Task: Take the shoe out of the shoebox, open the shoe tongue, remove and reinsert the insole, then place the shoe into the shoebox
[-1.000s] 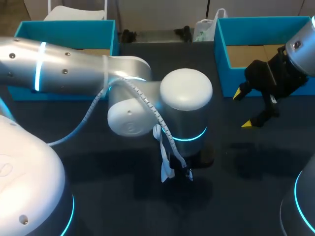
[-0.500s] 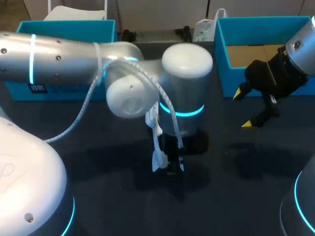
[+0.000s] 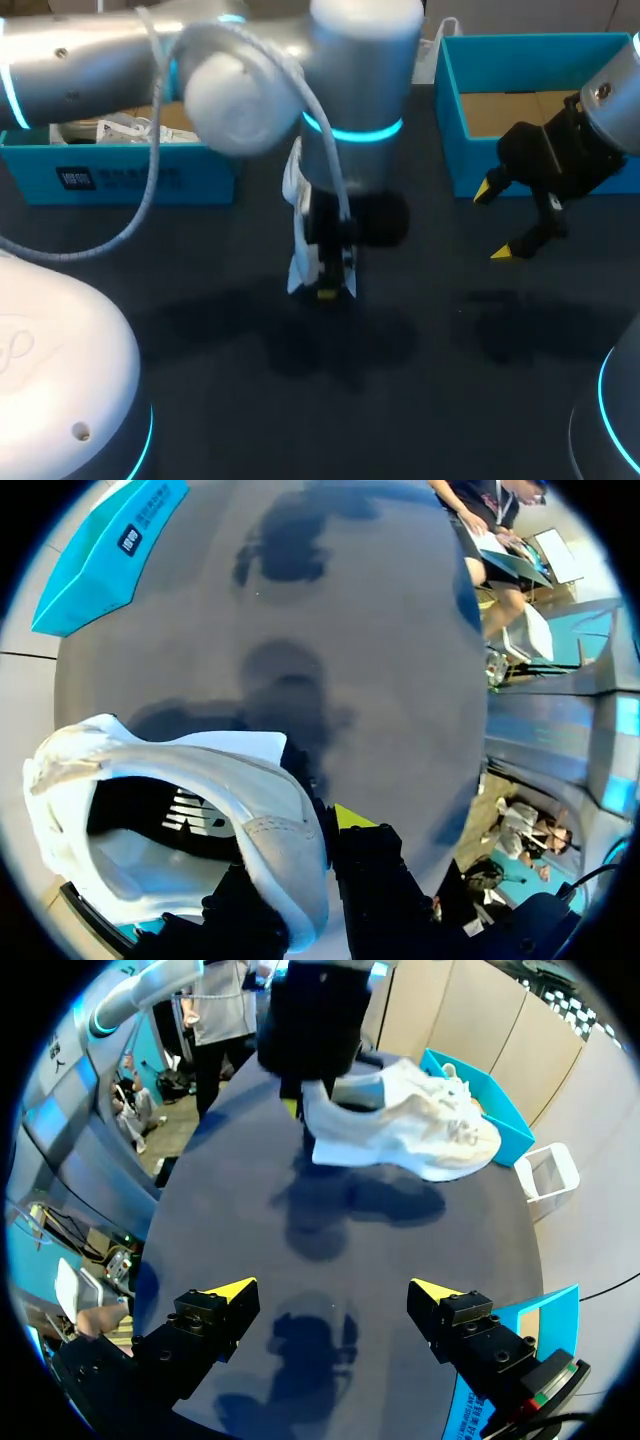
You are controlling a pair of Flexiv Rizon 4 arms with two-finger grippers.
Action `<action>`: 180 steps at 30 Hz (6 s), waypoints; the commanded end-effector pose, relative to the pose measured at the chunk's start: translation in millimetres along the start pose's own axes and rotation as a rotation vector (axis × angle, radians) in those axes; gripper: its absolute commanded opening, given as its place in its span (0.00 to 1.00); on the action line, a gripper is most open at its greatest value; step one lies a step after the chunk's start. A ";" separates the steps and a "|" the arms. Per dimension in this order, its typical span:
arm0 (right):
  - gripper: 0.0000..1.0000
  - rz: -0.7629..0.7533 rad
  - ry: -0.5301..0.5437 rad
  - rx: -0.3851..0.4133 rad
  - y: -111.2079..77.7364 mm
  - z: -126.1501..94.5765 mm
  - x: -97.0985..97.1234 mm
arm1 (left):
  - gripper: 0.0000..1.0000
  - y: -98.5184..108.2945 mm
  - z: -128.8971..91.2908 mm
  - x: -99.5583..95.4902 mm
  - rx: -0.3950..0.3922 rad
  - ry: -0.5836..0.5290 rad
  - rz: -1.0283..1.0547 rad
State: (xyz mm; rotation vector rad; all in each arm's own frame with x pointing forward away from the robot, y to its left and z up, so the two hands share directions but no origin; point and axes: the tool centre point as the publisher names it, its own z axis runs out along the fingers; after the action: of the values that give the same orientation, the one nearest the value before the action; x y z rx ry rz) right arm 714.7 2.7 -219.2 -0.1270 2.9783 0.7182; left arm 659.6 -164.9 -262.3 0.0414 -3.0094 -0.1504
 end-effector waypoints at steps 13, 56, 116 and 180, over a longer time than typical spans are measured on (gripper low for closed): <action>1.00 0.001 -0.002 0.003 0.2 0.9 0.5 | 0.00 27.3 -82.5 -7.2 0.032 0.055 0.029; 1.00 0.001 -0.002 0.003 0.2 0.9 0.5 | 0.00 135.8 -115.8 -149.5 0.078 0.054 -0.131; 1.00 0.001 -0.002 0.003 0.2 0.9 0.5 | 0.00 446.3 -97.4 -397.9 -0.044 -0.017 0.079; 1.00 0.001 -0.002 0.003 0.2 0.9 0.5 | 0.00 514.3 -106.0 -454.8 -0.378 -0.253 1.439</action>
State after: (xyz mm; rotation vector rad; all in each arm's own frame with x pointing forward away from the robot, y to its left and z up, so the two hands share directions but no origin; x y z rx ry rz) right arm 714.7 2.6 -219.2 -0.1268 2.9783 0.7182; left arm 1125.7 349.7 -162.3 -1.5487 -2.6787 -0.4072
